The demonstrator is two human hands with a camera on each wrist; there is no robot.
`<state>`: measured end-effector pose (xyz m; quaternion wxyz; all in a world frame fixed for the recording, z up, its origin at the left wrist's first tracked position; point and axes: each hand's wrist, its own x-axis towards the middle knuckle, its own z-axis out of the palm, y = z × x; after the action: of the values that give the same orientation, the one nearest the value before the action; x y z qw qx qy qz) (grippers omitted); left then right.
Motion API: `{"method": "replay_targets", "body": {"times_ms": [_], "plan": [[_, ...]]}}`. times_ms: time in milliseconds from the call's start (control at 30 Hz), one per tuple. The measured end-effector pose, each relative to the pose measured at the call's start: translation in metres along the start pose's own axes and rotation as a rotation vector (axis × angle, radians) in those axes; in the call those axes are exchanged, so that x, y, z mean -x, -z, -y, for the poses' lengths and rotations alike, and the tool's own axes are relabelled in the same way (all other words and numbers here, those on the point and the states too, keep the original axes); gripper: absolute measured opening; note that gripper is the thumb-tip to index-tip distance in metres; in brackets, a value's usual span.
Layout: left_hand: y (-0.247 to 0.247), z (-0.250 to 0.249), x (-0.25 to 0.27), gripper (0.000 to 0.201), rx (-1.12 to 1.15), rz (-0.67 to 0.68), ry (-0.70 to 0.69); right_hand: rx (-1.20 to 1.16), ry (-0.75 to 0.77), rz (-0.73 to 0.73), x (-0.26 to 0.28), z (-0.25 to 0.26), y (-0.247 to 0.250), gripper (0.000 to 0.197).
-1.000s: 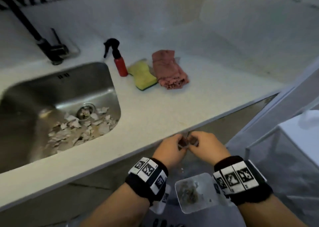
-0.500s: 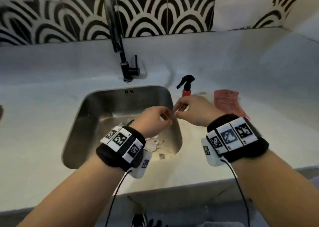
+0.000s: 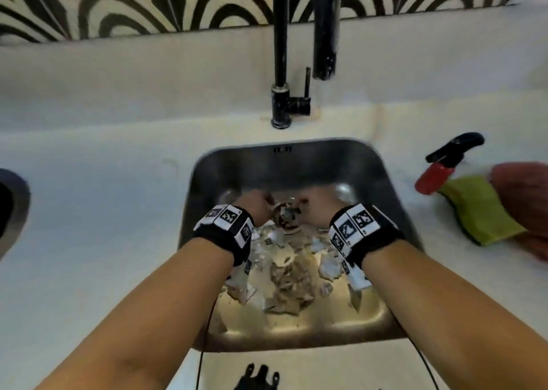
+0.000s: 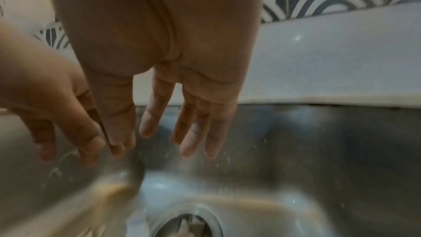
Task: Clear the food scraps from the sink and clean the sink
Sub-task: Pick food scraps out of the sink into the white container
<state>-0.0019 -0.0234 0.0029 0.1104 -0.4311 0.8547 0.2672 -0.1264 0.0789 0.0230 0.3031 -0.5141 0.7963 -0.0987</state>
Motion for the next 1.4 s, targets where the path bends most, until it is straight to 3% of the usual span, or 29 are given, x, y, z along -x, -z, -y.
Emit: {"method": "replay_targets", "body": {"times_ms": [233,400,533,633,800,867,933,1000,1100,1267,1400], "plan": [[-0.069,0.049,-0.048,0.051,-0.081,0.205,0.091,0.08,-0.02,0.212,-0.054,-0.011,-0.07,0.04],[-0.093,0.058,-0.047,0.053,-0.272,0.242,0.084,0.115,0.025,0.341,-0.073,-0.026,-0.109,0.055],[-0.11,0.07,-0.045,0.064,-0.228,0.219,0.154,0.154,-0.002,0.4,-0.08,-0.036,-0.133,0.063],[-0.113,0.07,-0.044,0.058,-0.224,0.207,0.157,0.171,-0.018,0.346,-0.078,-0.037,-0.149,0.055],[-0.113,0.072,-0.046,0.037,-0.186,0.292,0.15,0.373,0.09,0.435,-0.065,-0.033,-0.156,0.07],[-0.114,0.075,-0.049,0.03,-0.162,0.295,0.158,0.385,0.091,0.459,-0.06,-0.032,-0.158,0.063],[-0.111,0.074,-0.049,0.026,-0.14,0.277,0.151,0.358,0.093,0.432,-0.06,-0.031,-0.158,0.04],[-0.11,0.074,-0.048,0.025,-0.12,0.254,0.169,0.296,0.085,0.4,-0.06,-0.031,-0.154,0.029],[-0.108,0.073,-0.047,0.025,-0.077,0.208,0.218,0.178,0.049,0.321,-0.061,-0.031,-0.142,0.026],[-0.091,0.058,-0.045,0.017,-0.035,0.077,0.182,0.014,0.005,0.135,-0.053,-0.033,-0.107,0.017],[-0.071,0.028,-0.038,0.021,0.069,-0.008,0.151,0.003,-0.016,0.094,-0.038,-0.035,-0.073,0.016]]}}
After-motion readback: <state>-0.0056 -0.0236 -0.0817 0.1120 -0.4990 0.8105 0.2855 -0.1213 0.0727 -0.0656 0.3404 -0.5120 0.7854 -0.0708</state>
